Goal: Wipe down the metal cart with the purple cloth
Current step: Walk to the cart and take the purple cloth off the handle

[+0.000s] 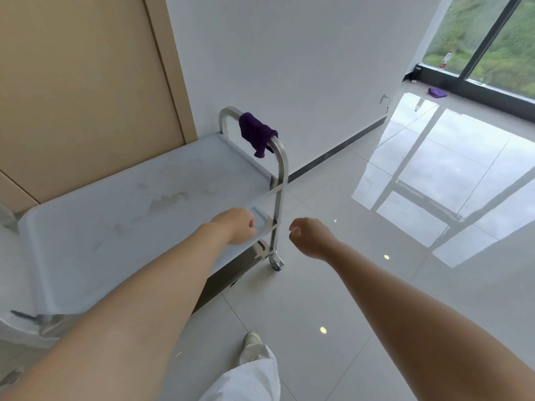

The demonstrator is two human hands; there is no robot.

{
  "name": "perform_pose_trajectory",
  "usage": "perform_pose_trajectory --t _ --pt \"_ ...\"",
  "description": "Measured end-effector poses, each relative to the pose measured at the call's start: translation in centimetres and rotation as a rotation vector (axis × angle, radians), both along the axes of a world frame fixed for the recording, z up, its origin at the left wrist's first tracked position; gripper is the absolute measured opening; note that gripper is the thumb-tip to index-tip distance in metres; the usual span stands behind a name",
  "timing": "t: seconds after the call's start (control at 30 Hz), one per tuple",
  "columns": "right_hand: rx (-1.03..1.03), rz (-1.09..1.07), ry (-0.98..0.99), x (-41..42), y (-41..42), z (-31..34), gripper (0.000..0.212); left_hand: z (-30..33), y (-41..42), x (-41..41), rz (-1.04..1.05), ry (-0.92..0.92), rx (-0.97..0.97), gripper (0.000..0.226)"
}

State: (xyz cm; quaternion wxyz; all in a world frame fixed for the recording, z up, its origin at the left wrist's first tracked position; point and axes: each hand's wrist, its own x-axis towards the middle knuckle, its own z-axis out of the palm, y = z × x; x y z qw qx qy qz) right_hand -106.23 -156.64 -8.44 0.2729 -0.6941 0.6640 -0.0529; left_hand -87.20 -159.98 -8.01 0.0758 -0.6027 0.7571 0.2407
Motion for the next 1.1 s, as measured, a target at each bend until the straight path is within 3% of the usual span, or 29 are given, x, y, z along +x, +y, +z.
perform_pose_trajectory --t 0.33,0.67,0.87,1.1 --pt "-0.128 0.141 0.043 2.9 -17.4 2.3 0.029 1.3 -14.1 3.4 0.068 -0.03 -0.002 0.023" --pt "-0.298 0.347 0.253 3.8 -27.8 1.1 0.054 0.8 -22.9 3.9 0.149 0.005 0.03 0.011" --pt "-0.229 0.547 0.412 3.1 -34.8 -0.7 0.063 -0.2 -28.5 2.5 0.23 0.014 0.07 0.012" --pt "-0.148 0.793 0.408 3.6 -41.0 -2.1 0.061 -1.0 -33.3 2.1 0.333 -0.011 0.096 0.022"
